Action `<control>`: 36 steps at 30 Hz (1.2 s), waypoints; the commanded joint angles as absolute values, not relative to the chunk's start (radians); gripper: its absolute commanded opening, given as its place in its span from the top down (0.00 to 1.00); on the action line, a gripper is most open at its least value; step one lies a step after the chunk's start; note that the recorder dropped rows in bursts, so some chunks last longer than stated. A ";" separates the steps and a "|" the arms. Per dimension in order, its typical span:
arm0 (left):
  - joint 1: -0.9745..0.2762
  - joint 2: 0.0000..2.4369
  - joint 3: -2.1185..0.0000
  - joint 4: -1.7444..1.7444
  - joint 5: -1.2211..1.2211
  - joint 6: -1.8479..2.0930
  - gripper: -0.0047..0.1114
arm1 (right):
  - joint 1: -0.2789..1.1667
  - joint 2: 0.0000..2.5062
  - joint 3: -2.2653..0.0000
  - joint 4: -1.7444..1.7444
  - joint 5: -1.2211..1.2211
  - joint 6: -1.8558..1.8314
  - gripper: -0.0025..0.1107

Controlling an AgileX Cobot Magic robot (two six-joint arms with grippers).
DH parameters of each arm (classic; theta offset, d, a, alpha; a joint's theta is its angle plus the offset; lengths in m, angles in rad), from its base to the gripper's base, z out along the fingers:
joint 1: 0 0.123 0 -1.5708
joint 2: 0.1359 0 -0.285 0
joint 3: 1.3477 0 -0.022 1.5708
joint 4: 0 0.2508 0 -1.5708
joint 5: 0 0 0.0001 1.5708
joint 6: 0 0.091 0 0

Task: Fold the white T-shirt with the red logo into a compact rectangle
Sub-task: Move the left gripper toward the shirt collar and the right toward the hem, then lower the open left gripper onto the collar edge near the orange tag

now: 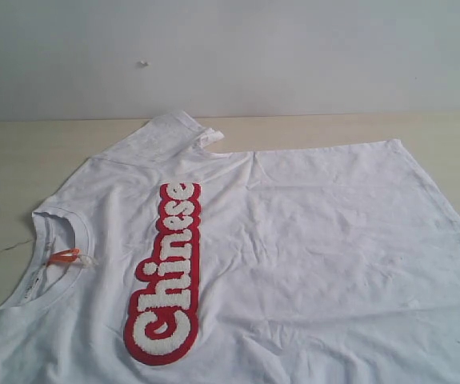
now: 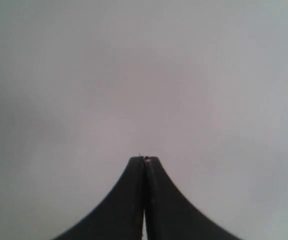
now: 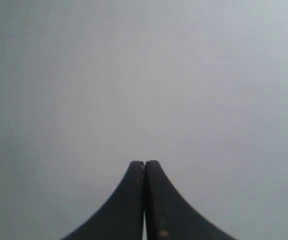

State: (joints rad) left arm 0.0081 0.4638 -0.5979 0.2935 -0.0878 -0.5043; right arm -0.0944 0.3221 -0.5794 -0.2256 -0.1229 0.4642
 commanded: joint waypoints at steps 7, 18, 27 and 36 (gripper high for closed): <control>-0.143 1.077 -0.976 0.100 0.661 0.091 0.96 | -0.093 0.920 -0.954 -0.024 0.516 -0.013 0.98; -0.150 1.371 -1.088 -0.217 1.133 1.053 0.96 | -0.093 1.274 -1.134 0.210 0.959 -0.709 0.98; -0.150 1.417 -0.960 -0.187 0.941 1.365 0.67 | -0.093 1.350 -1.134 0.202 0.953 -0.766 0.98; -0.150 1.436 -0.954 -0.187 0.879 1.319 0.06 | -0.093 1.350 -1.134 0.180 0.945 -0.766 0.98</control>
State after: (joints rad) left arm -0.1445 1.4353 -0.9577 -0.1773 0.8893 1.3345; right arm -0.0944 1.3499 -1.1278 0.1912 0.9575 -0.7557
